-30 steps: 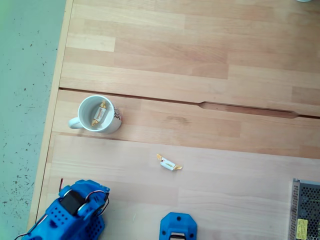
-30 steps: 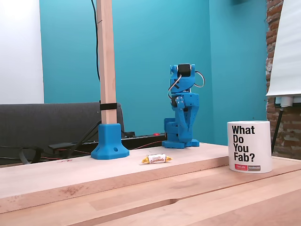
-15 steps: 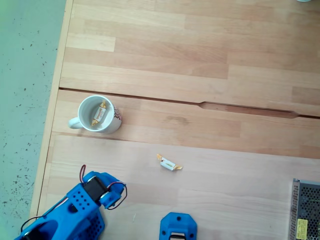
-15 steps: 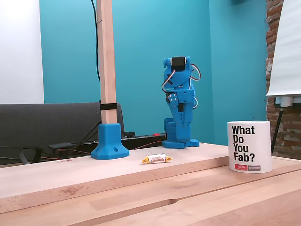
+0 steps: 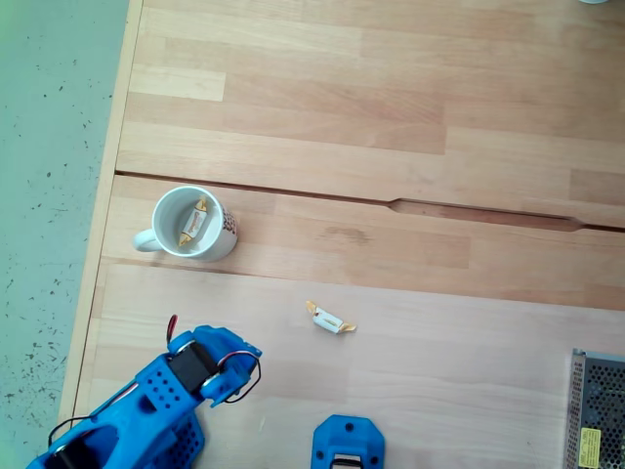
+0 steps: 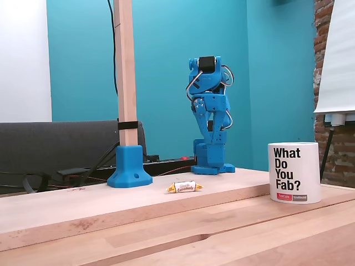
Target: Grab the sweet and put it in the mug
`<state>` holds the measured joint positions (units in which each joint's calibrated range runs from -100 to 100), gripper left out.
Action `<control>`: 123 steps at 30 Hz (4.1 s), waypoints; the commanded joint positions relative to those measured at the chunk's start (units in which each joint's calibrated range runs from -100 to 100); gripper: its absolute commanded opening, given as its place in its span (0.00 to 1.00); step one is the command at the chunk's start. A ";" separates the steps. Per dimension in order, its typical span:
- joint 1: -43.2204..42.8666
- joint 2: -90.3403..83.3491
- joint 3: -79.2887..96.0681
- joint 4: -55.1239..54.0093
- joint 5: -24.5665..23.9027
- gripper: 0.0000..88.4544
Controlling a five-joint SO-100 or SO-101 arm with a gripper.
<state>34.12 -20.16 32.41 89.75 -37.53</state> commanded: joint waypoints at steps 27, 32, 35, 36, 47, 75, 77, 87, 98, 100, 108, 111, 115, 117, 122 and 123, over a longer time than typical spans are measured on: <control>10.98 32.21 -33.57 -0.55 0.20 0.00; 10.90 33.50 -37.58 -0.55 0.00 0.00; 10.90 34.45 -40.35 -0.55 -0.15 0.00; 10.90 35.05 -41.06 -0.55 -0.29 0.00; 5.02 37.72 -43.56 -0.55 -0.44 0.00; 1.03 43.31 -43.65 -0.55 -0.44 0.00; 1.03 43.40 -43.65 -0.55 -0.44 0.00; 1.10 44.00 -43.47 -0.55 -0.44 0.16; 1.10 44.26 -42.31 -0.31 -0.44 0.31; 1.17 44.17 -42.31 -0.31 -0.49 0.33; 3.79 44.35 -42.22 -0.07 -5.18 0.36; 4.08 44.35 -42.22 0.09 -7.03 0.36; 4.15 44.52 -41.86 0.17 -7.62 0.36; 4.01 44.52 -41.15 0.17 -7.62 0.36; 3.93 44.43 -40.44 0.09 -7.62 0.36; 3.93 44.43 -40.44 0.09 -7.62 0.36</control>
<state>37.74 24.80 -7.75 89.83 -45.01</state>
